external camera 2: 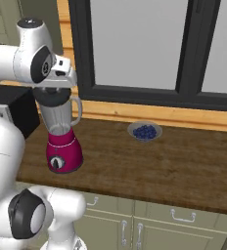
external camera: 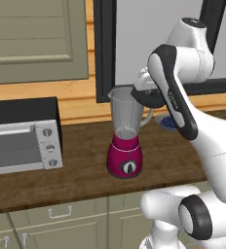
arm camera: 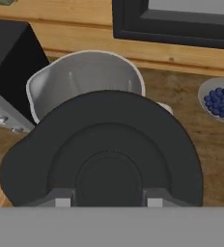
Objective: Close the lid blender by securely placing the lid on top.
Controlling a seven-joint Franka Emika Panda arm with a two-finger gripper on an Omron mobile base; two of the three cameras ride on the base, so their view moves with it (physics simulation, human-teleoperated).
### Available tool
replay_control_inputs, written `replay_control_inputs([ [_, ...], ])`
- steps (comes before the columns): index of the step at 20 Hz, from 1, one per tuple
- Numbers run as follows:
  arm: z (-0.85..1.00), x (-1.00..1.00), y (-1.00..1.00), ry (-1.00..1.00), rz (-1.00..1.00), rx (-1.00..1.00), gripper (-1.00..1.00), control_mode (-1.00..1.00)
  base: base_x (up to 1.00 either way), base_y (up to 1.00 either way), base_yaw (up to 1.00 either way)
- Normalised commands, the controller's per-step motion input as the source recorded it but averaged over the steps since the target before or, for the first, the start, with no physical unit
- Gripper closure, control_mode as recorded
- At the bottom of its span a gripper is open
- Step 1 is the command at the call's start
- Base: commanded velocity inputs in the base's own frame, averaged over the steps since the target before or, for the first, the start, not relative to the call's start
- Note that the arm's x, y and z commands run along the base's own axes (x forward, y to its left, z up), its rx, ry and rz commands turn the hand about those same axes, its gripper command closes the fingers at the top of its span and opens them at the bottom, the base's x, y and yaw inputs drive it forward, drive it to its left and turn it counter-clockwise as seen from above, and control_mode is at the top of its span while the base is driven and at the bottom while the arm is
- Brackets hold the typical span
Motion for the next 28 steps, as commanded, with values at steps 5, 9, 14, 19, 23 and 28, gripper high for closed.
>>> replay_control_inputs([
  [5,0.0,0.28,0.47,0.03,-0.03,0.0,1.0,-1.0,0.0,0.0,0.0],
  [9,0.0,0.25,0.3,0.02,-0.04,0.0,1.0,-1.0,0.0,0.0,0.0],
  [14,0.0,0.2,0.02,0.0,-0.05,0.0,1.0,-1.0,0.0,0.0,0.0],
  [19,0.0,0.24,0.0,0.0,-0.03,0.0,1.0,-1.0,0.0,0.0,0.0],
  [23,0.0,0.26,0.04,0.0,-0.03,0.0,1.0,-1.0,0.0,0.0,0.0],
  [28,-0.02,0.27,0.13,0.0,-0.01,0.0,1.0,-1.0,0.0,0.0,0.0],
])
